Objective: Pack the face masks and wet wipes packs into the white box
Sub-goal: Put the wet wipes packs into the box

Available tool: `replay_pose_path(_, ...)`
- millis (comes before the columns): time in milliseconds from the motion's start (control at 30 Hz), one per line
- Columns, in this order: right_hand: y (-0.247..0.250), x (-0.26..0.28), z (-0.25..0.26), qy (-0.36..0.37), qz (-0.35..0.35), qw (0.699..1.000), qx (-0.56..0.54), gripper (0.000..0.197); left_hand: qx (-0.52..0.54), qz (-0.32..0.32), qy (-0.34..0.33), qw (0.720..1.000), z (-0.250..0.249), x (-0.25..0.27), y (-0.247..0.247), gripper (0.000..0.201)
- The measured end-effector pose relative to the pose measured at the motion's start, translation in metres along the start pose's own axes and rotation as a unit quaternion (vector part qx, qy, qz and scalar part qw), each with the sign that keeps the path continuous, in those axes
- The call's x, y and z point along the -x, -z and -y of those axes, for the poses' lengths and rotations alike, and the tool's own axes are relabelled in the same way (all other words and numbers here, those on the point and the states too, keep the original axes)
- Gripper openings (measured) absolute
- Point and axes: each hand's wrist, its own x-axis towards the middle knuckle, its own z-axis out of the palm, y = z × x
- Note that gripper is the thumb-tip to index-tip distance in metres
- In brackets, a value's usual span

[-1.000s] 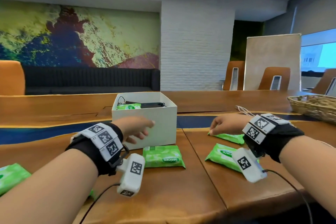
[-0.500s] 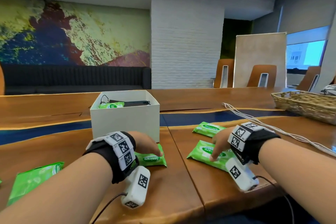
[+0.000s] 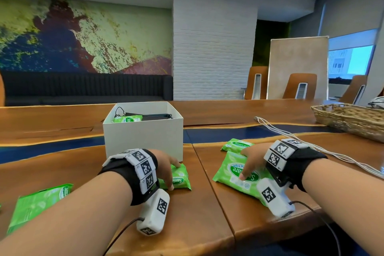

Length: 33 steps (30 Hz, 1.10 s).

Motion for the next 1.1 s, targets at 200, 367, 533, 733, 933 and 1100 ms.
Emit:
replay_pose_path(200,0.018,0.014,0.005,0.062,-0.052,0.986,-0.146,0.039,-0.021,0.018,-0.007,1.0,0.001,0.001,0.004,0.081)
replay_pose_path(367,0.036,0.02,0.01,0.089,-0.076,0.954,-0.276,0.019,-0.051,0.003,-0.003,0.999,-0.002,-0.004,-0.001,0.085)
replay_pose_path(533,0.038,0.013,0.013,0.094,-0.118,0.912,-0.381,0.026,-0.063,-0.039,-0.004,0.997,0.002,-0.011,-0.005,0.084)
replay_pose_path(733,0.038,0.007,0.01,0.092,-0.107,0.873,-0.467,0.027,-0.004,-0.035,0.011,0.999,0.01,-0.013,0.002,0.079)
replay_pose_path(933,0.045,0.009,0.009,0.085,-0.114,0.842,-0.52,0.021,0.229,-0.004,-0.052,0.972,0.031,0.013,0.021,0.06)
replay_pose_path(1100,0.057,0.004,0.024,0.071,-0.115,0.832,-0.539,0.013,0.438,-0.027,-0.148,0.887,0.076,0.048,0.039,0.09)
